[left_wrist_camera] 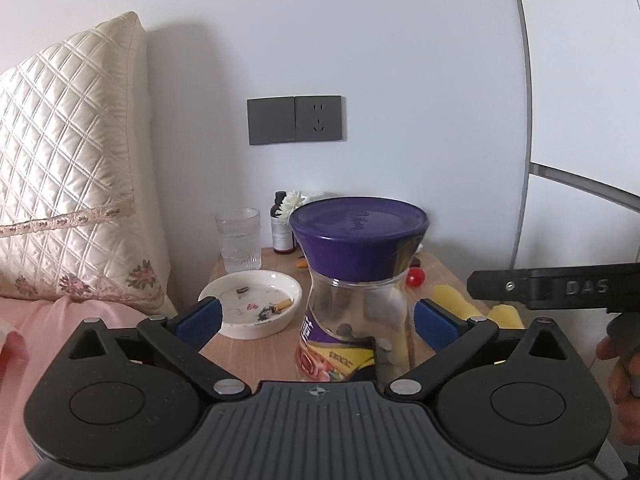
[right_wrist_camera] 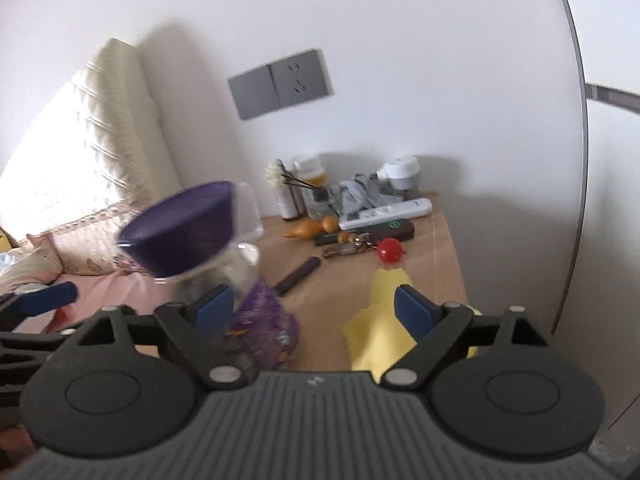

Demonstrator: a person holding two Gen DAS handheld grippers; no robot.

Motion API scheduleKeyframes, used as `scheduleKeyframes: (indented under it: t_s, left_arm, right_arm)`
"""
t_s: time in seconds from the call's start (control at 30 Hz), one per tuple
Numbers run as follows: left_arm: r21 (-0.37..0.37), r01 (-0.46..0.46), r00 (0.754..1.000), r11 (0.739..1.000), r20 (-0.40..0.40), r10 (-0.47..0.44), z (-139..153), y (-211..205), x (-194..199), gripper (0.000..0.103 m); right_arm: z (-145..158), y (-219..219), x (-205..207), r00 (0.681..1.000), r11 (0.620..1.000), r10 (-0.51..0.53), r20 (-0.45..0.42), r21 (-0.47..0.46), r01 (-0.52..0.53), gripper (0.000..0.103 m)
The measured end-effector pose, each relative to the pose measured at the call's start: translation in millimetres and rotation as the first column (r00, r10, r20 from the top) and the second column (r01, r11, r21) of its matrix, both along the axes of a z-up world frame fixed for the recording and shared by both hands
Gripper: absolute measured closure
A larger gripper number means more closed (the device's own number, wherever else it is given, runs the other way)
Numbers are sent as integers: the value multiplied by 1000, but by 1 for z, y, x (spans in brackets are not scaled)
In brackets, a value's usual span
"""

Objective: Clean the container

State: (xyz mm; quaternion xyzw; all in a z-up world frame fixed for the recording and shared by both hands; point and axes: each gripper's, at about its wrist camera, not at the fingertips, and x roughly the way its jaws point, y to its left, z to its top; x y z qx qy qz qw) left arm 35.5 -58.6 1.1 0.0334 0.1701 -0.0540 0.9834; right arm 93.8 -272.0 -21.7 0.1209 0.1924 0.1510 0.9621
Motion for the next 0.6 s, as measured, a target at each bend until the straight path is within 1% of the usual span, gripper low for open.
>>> scheduleKeyframes:
  t_s: [0.07,0.13,0.23,0.3,0.33,0.43,0.47,0.5,0.57,0.6]
  left_arm:
    - [12,5,1000,1000,3,-5,5,2,-19,0]
    - [13,-15,1000,1000,1,15,10,6,-25,0]
    - [-18,-45,999,999,1,45,15,12,-21,0]
    - [-34,-59,998,998,8,59,17,16,-18,0]
    - [-35,-70,998,997,10,70,18,18,-16,0]
    - [-37,-85,996,996,9,85,17,23,-22,0]
    - [-41,-89,996,995,5,89,18,23,-14,0]
    - [-45,-92,996,995,1,92,18,24,-9,0]
    - [-46,-93,996,995,-3,93,18,23,1,0]
    - [-45,-89,996,995,-1,89,17,22,6,0]
  right_arm:
    - [6,2,-13,1000,1000,-1,8,13,1,9]
    - [9,3,-24,1000,999,4,6,35,-4,9]
    - [10,6,-36,1000,998,21,-15,56,-20,8]
    - [10,12,-43,1000,1000,14,-17,23,-14,8]
    - [9,14,-45,1000,1000,6,-17,13,-6,8]
    - [4,14,-48,999,1000,-1,-33,31,2,8]
    - [2,14,-49,999,999,-8,-32,36,9,8]
    - [1,14,-50,999,999,-16,-31,39,17,7]
    - [-3,15,-50,999,999,-24,-43,41,26,0]
    - [-5,16,-50,998,999,-25,-51,38,27,0]
